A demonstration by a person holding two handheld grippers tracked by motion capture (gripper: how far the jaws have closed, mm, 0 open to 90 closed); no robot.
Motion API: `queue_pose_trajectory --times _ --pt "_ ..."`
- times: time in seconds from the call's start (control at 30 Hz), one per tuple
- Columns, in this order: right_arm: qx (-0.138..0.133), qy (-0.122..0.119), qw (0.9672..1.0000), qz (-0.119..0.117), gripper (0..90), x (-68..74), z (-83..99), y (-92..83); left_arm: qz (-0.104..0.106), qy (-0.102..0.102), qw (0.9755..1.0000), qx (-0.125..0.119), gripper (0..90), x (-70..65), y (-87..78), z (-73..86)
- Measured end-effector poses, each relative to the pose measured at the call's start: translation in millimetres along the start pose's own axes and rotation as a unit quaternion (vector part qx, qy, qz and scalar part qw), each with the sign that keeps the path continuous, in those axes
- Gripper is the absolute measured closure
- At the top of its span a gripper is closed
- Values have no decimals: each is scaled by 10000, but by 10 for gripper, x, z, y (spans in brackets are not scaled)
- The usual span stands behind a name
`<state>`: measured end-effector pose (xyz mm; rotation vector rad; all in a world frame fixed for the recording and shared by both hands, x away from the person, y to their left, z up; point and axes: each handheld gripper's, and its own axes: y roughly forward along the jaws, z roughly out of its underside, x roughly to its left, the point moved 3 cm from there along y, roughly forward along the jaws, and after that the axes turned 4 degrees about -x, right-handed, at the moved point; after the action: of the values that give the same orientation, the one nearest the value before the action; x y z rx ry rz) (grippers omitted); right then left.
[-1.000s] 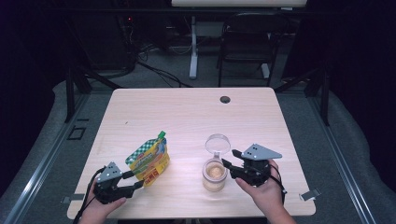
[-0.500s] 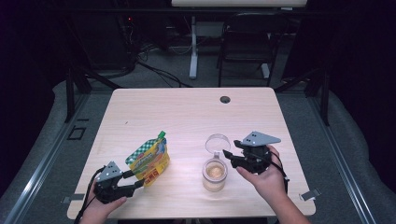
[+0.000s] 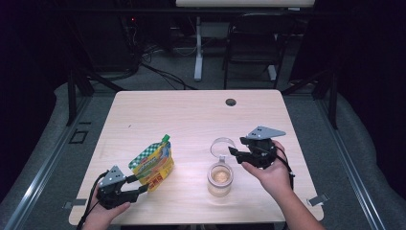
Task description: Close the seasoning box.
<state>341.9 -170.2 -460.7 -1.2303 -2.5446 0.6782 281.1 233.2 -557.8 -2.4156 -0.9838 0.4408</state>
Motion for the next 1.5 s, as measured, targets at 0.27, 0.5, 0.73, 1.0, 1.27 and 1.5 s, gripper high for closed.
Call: queue_pose_trajectory --times 0.27,0.5,0.73,1.0,1.27,1.5 --pt "59 -15 10000 -54 446 26 -27 74 -8 30 10000 22 445 0 4 1" --pt "84 -55 9999 -83 448 58 -44 149 -3 39 10000 12 446 6 4 0" --pt "100 -103 9998 -107 449 104 -46 191 -3 45 10000 34 445 10 3 0" --pt "118 -161 9997 -142 452 131 -50 206 -27 28 10000 31 446 0 14 3" --pt "94 -192 9997 -129 462 153 -51 195 -29 63 10000 72 446 0 19 6" --pt "105 -197 9996 -176 485 164 -68 168 -39 83 9999 82 446 6 24 7"
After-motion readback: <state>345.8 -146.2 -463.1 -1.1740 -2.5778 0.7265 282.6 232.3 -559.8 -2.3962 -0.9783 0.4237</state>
